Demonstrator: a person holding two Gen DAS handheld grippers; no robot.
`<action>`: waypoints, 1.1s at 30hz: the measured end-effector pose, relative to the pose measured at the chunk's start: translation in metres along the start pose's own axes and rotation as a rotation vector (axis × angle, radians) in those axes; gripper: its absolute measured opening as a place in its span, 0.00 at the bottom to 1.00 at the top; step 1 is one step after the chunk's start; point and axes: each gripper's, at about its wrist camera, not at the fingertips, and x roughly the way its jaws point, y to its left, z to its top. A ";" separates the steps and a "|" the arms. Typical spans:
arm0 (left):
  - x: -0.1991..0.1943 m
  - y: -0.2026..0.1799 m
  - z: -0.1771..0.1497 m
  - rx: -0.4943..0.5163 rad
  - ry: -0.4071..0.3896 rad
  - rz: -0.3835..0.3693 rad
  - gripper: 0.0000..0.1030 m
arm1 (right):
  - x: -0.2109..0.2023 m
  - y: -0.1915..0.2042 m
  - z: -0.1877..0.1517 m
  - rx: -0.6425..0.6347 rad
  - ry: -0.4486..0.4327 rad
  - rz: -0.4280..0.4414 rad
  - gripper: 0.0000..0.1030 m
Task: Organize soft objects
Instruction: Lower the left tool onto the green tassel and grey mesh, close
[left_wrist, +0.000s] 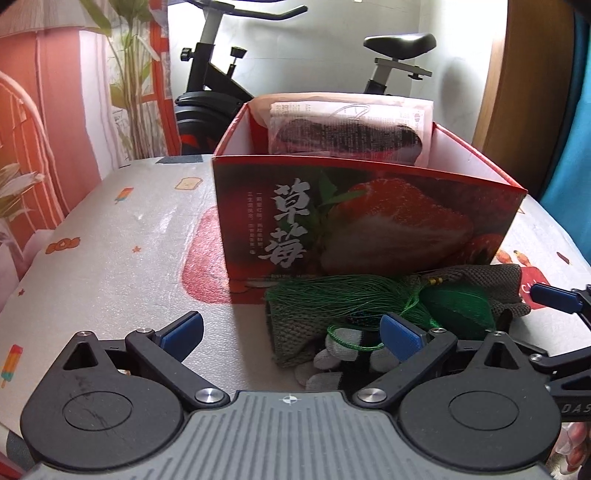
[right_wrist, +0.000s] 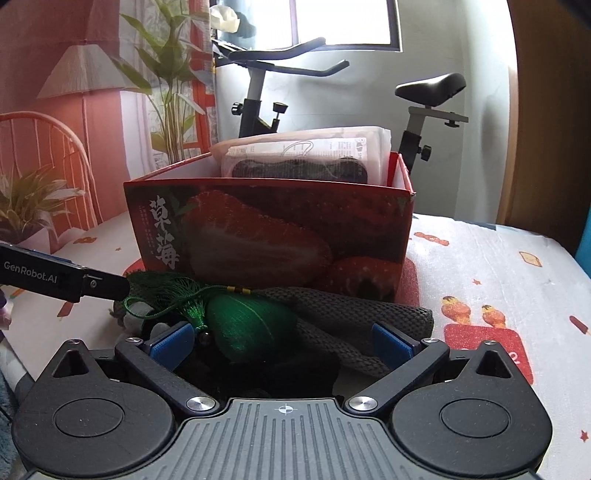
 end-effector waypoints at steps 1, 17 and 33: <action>0.000 -0.001 0.000 0.004 -0.002 -0.005 0.98 | 0.001 0.001 0.000 -0.009 -0.002 0.006 0.90; 0.025 -0.042 0.023 0.049 0.035 -0.274 0.62 | 0.019 -0.005 -0.007 0.016 0.024 0.117 0.49; 0.067 -0.067 0.020 0.013 0.141 -0.429 0.56 | 0.030 -0.017 -0.016 0.080 0.053 0.166 0.38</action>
